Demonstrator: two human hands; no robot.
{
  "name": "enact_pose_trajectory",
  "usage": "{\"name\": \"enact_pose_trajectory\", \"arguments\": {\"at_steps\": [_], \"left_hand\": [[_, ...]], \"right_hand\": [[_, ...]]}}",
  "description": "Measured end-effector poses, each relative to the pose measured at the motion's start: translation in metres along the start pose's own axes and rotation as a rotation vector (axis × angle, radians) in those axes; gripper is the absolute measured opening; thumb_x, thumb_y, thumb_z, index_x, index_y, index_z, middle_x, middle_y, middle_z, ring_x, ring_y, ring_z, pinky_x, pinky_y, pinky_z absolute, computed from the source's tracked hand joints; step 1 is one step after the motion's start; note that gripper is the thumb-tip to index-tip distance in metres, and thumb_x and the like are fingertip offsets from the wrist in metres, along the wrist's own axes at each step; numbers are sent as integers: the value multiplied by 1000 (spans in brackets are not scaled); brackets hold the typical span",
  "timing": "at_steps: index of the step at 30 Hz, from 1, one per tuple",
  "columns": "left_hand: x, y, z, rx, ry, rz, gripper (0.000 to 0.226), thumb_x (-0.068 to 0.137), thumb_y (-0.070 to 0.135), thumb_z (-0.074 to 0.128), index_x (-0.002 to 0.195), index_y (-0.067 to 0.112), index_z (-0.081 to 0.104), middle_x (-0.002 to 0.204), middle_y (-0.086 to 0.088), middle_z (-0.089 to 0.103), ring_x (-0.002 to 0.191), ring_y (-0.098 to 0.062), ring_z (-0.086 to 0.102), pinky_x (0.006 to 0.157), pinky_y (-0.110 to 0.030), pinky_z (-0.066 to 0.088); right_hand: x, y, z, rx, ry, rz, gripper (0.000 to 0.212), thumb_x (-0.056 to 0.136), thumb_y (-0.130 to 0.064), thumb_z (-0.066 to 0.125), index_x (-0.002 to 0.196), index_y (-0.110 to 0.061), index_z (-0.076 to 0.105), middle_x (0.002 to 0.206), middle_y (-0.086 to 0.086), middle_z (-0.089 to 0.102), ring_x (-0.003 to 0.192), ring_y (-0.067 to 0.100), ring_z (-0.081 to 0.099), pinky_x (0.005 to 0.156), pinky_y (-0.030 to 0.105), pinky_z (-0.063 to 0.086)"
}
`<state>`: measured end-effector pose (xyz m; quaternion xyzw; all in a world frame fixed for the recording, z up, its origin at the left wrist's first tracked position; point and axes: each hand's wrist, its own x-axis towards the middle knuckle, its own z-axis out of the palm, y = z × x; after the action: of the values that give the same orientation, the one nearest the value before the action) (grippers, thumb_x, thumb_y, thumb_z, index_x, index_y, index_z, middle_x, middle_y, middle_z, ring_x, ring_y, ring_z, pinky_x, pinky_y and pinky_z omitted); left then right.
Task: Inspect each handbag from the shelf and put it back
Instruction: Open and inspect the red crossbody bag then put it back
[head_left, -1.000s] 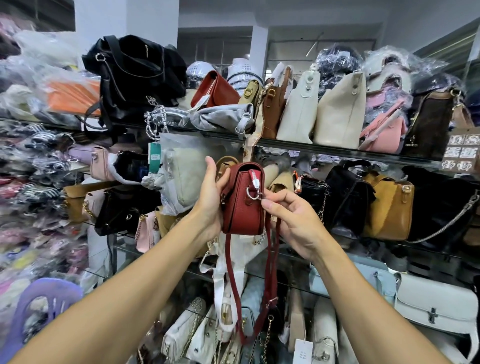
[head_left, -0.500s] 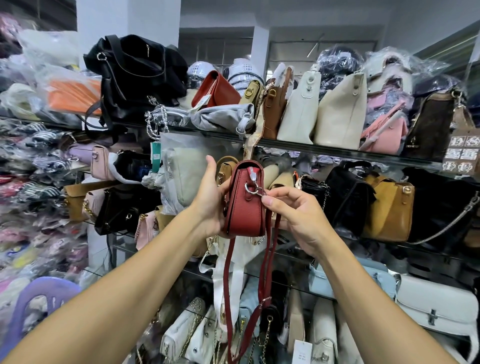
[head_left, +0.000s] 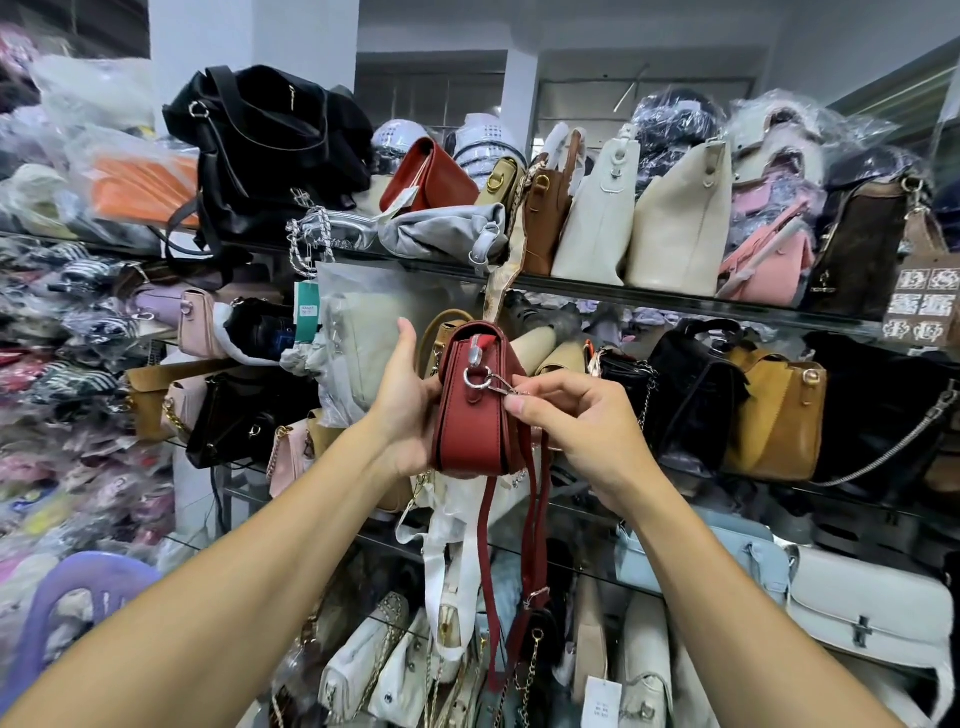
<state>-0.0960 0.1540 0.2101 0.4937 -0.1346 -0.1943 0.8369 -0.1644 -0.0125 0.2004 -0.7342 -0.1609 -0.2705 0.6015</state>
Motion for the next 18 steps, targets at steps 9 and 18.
{"name": "enact_pose_trajectory", "arguments": {"at_steps": [9,18], "left_hand": [[8,0,-3,88,-50,-228,115,73,99,14,90,9,83,110,-23,74,104,-47,66,109,-77,25],[11,5,0,144,-30,-366,117,64,104,17,126,19,66,124,-26,67,110,-58,60,86,-86,33]], "right_hand": [[14,-4,4,-210,104,-36,23,82,-42,78,82,-20,73,71,9,68,66,18,52,68,34,39],[8,-6,-6,-110,92,3,15,96,-19,71,82,-17,69,69,-1,70,60,10,59,57,22,45]]}}
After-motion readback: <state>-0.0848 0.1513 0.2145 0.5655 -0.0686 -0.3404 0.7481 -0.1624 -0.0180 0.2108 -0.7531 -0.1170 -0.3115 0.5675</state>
